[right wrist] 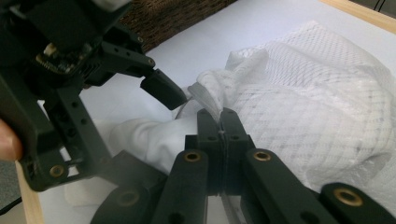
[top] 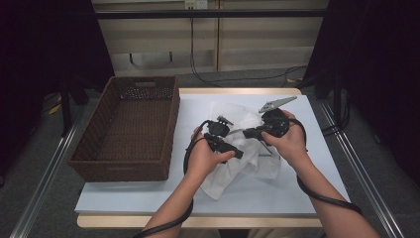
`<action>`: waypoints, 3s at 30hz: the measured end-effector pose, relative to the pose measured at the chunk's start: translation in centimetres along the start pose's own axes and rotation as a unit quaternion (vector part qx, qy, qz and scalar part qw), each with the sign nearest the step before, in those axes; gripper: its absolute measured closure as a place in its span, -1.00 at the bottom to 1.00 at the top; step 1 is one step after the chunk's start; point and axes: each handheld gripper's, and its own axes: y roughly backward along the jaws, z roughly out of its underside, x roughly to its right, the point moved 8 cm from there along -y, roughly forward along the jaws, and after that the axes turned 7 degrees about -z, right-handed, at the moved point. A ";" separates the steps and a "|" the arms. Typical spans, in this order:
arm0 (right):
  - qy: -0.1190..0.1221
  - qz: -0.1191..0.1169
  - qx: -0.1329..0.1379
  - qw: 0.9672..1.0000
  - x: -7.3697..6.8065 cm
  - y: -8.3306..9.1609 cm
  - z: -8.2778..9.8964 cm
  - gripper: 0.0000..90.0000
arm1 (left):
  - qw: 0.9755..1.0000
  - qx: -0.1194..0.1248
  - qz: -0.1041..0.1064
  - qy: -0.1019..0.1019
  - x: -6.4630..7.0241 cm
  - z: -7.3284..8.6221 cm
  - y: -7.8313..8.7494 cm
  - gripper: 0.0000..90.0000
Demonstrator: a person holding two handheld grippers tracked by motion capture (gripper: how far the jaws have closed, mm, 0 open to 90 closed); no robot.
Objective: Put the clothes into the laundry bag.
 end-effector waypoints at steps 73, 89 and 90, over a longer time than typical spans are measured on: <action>-0.004 -0.013 0.008 1.000 -0.6 -0.2 -0.2 1.00 | 0.992 0.087 0.044 0.085 0.8 -2.7 -1.0 0.75; -0.006 -0.010 -0.001 1.000 -0.4 -0.3 0.3 1.00 | 0.992 0.104 0.010 0.065 -0.4 -2.7 -1.7 0.61; -0.006 -0.011 -0.001 1.000 -0.4 -0.3 0.3 1.00 | 0.993 0.101 0.009 0.065 -0.5 -2.6 -1.8 0.58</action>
